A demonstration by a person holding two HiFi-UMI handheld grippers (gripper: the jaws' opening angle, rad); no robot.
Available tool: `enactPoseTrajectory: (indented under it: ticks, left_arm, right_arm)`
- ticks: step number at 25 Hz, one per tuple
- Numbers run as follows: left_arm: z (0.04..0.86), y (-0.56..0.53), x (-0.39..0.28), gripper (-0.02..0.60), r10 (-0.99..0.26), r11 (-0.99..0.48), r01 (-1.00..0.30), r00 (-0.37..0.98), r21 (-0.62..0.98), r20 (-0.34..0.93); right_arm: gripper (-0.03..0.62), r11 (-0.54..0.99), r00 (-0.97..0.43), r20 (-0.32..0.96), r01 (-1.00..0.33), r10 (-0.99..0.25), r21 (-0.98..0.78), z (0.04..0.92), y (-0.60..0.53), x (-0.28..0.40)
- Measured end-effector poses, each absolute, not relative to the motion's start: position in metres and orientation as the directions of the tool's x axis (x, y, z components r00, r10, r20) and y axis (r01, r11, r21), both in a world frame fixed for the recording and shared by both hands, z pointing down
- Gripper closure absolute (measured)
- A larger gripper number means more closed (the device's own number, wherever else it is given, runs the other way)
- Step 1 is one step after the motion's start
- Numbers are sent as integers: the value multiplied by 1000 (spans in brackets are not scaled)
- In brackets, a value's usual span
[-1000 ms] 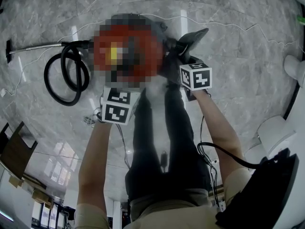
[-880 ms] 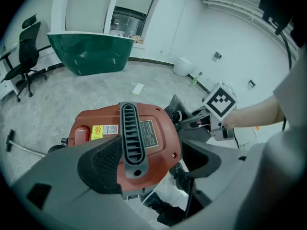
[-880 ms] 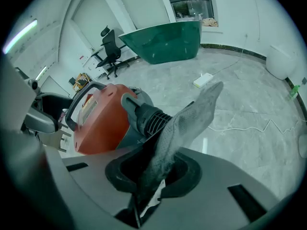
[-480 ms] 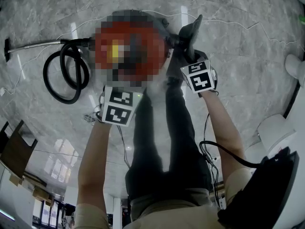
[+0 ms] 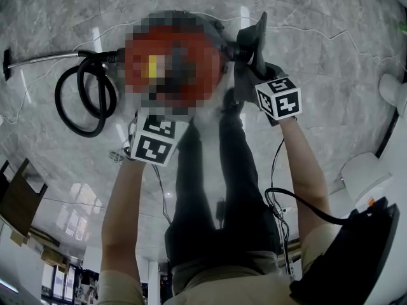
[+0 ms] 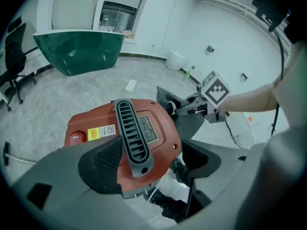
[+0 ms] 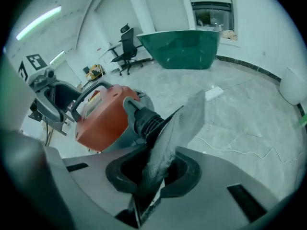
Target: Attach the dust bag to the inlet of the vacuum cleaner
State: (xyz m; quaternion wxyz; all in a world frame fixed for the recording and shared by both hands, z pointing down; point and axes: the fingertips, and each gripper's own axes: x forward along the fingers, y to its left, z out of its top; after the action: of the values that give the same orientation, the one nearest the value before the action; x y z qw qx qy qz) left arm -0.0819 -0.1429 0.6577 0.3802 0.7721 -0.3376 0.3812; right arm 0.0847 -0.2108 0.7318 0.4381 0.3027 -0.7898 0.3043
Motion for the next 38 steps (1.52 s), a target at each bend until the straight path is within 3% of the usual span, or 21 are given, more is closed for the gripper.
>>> enactPoseTrajectory:
  ticks: [7, 11, 20, 28, 38]
  left_arm:
    - [658, -141, -81, 225, -216, -504, -793, 501, 344, 838]
    - [656, -142, -81, 225, -208, -504, -785, 514, 360, 832]
    - [657, -145, -79, 225, -219, -467, -799, 519, 379, 826]
    - [657, -145, -79, 225, -253, -443, -807, 530, 390, 809]
    - [657, -143, -81, 227, -228, -493, -777, 549, 391, 804]
  right_arm:
    - [533, 766, -378, 896, -639, -233, -70, 730, -213, 84]
    - [540, 640, -410, 874, -751, -262, -160, 726, -230, 100]
    - [542, 724, -370, 904, -682, -215, -107, 725, -215, 93]
    - [531, 674, -517, 853, -657, -76, -338, 722, -199, 81]
    - [535, 653, -478, 868, -702, -136, -284, 724, -224, 101]
